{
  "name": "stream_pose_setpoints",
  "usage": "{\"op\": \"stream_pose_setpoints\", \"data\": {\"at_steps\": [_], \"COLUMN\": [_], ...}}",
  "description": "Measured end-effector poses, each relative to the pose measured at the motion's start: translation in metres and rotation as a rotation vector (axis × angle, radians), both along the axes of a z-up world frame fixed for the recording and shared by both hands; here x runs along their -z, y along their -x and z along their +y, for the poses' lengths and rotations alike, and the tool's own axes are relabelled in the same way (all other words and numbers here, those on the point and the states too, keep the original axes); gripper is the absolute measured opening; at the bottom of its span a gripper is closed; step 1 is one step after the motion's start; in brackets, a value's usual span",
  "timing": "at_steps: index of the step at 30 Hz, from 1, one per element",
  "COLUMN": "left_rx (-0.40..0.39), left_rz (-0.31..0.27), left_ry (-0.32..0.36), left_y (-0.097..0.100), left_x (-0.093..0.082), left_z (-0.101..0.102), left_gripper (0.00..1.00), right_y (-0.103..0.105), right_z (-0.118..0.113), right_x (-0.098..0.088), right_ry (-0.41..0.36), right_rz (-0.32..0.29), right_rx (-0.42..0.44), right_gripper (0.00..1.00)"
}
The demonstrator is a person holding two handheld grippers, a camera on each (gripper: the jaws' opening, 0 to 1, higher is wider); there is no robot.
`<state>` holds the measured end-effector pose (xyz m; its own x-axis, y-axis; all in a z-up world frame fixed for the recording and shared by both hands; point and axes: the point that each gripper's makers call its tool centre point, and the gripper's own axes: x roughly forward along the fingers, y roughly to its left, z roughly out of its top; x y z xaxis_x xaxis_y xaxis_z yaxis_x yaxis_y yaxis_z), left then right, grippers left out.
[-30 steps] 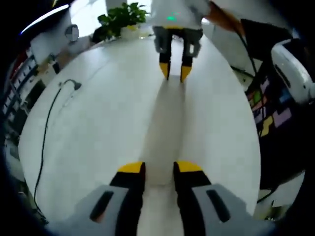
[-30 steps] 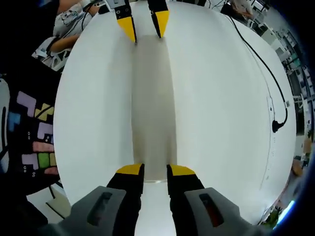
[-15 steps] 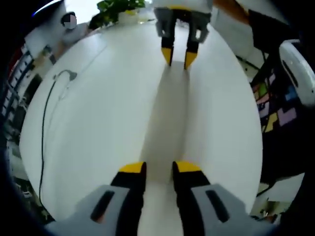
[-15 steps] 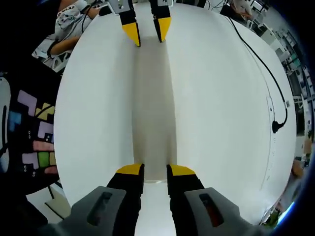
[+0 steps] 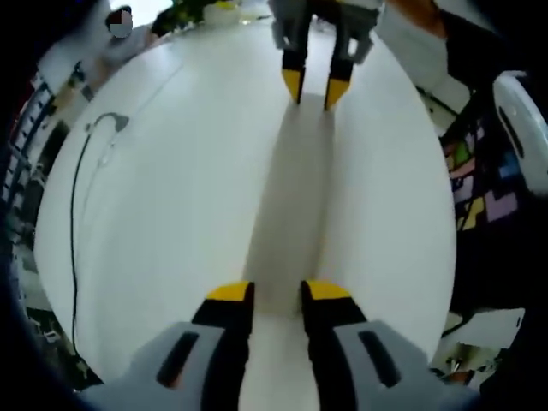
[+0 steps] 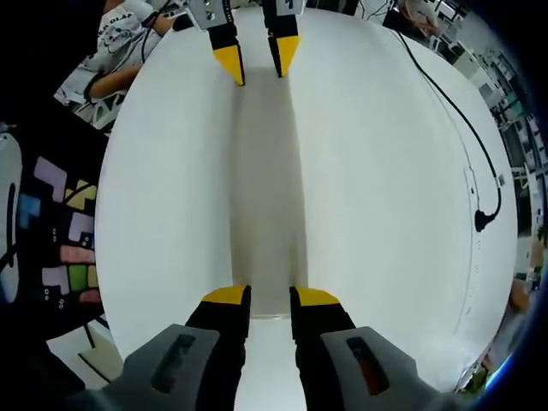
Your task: Arrange the utensils inside the cutlery case until each visible utensil rests in its matching compartment.
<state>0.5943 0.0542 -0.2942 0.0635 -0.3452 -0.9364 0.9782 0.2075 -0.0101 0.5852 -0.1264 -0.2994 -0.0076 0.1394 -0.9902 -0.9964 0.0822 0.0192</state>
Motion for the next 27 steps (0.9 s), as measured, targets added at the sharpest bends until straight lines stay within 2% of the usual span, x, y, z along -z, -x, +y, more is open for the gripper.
{"op": "stream_pose_setpoints", "data": {"at_steps": [4, 10, 17, 22, 27], "left_rx": [0.009, 0.014, 0.026, 0.032, 0.035], "left_rz": [0.006, 0.015, -0.004, -0.012, -0.011], "left_ry": [-0.010, -0.034, -0.025, -0.016, -0.042], "left_y": [0.0000, -0.0006, 0.0011, 0.0010, 0.0013], "left_x": [0.0006, 0.0009, 0.0004, 0.0002, 0.0009], "left_z": [-0.0002, 0.0001, -0.0002, -0.0005, -0.0013], "left_gripper": [0.24, 0.24, 0.24, 0.24, 0.24], "right_y": [-0.0003, 0.0001, 0.0031, 0.0027, 0.0043], "right_z": [0.0007, 0.0020, 0.0020, 0.0029, 0.0050], "right_x": [0.0006, 0.0014, 0.0004, -0.0007, -0.0003], "right_ry": [0.002, 0.047, 0.015, 0.000, 0.009], "right_rz": [0.005, 0.006, -0.015, -0.026, -0.042], "right_rx": [-0.019, -0.024, -0.031, 0.006, 0.025], "right_gripper": [0.18, 0.19, 0.18, 0.18, 0.18]}}
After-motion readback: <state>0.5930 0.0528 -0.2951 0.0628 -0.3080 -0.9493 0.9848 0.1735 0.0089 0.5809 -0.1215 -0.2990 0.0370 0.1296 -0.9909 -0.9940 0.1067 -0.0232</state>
